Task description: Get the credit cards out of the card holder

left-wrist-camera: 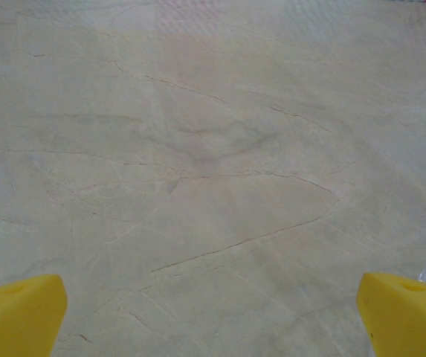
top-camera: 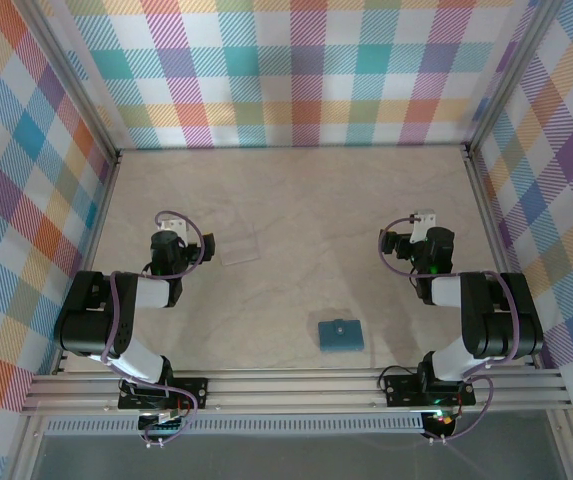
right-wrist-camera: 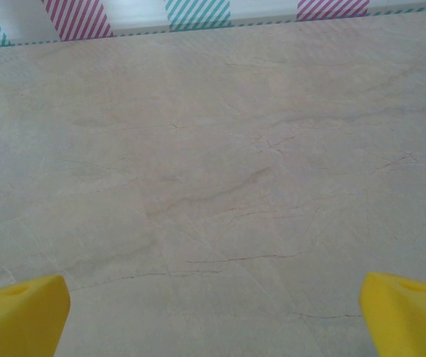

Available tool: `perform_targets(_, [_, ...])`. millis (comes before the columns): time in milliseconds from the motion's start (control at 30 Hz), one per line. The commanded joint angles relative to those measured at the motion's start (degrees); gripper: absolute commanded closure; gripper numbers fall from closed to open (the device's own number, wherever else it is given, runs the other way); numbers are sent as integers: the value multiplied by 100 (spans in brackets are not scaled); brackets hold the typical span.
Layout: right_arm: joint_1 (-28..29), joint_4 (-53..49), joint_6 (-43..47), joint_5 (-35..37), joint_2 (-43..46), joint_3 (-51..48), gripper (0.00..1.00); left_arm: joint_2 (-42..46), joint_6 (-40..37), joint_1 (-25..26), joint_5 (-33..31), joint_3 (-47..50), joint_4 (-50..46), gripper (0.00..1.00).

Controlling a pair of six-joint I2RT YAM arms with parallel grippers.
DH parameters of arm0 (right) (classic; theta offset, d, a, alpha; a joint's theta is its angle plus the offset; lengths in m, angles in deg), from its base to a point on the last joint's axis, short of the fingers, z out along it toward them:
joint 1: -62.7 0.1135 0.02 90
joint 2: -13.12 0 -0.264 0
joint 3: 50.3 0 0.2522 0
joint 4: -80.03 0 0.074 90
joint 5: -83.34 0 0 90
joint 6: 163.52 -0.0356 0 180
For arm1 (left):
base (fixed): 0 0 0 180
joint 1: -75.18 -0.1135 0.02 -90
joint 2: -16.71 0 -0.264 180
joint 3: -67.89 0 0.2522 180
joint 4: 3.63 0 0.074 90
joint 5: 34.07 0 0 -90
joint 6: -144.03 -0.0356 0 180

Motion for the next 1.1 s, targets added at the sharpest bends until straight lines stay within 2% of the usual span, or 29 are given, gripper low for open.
perform_targets(0, [3, 69, 26, -100, -33, 44, 0, 0, -24, -45, 50, 3, 162, 0])
perform_targets(67, [0, 51, 37, -95, 7, 77, 0, 17, -42, -21, 9, 25, 185, 0])
perform_targets(167, [14, -784, 13, -30, 254, 428, 0, 193, -1, 60, -335, -113, -206, 0])
perform_targets(233, [34, -1618, -41, 91, 439, 742, 0, 544, 22, 184, -732, -379, -991, 0])
perform_targets(367, [171, -2536, -136, 214, 763, 1074, 0, 1040, 234, 393, -1196, -970, -2364, 0])
perform_targets(567, [604, -4402, -513, 61, 963, 2034, 3, 1220, 998, 688, -591, -1831, -3753, 0])
perform_targets(733, [1092, -5822, -1098, -277, 744, 2986, 11, 953, 1273, 1193, -257, -2656, -5088, 0])
perform_targets(867, [1459, -6749, -1393, -523, 415, 3658, 23, 670, 1374, 1446, -197, -3112, -5914, 13])
perform_targets(967, [1689, -6931, -1439, -709, 276, 3845, 24, 496, 1415, 1471, 90, -3313, -6477, 16])
perform_targets(1067, [1859, -6927, -1459, -785, 223, 3894, 24, 400, 1731, 1445, -268, -3469, -6787, 23])
